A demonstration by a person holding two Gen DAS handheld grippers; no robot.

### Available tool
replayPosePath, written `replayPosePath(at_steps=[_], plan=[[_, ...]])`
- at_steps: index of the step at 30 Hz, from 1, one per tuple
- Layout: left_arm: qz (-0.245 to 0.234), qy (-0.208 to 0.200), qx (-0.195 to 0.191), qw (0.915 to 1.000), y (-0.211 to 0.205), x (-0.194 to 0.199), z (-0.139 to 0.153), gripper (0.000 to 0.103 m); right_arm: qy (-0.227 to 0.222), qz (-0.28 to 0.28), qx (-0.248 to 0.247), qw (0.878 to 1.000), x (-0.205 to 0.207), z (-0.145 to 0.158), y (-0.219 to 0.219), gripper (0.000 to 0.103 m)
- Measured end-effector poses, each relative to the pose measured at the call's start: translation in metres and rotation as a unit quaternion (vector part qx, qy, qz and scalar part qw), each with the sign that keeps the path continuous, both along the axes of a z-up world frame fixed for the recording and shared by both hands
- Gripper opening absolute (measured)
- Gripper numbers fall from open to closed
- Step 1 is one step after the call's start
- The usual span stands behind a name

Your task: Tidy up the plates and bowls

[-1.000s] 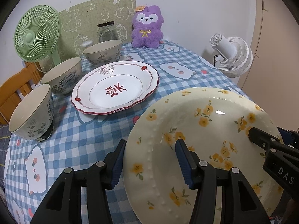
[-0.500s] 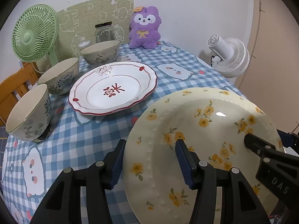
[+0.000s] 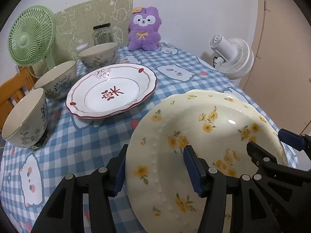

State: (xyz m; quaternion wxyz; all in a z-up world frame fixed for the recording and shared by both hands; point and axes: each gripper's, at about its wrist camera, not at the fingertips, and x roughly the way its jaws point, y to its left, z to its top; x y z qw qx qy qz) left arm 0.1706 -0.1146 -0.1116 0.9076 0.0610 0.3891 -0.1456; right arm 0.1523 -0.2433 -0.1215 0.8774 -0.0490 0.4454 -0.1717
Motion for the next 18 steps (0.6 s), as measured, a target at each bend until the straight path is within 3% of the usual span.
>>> replayPosePath(at_steps=[18], plan=[[0.016,-0.014,0.04,0.999,-0.021,-0.008,-0.003,0.079,-0.016,0.013,0.028,0.999,0.002,-0.005,-0.027,0.068]])
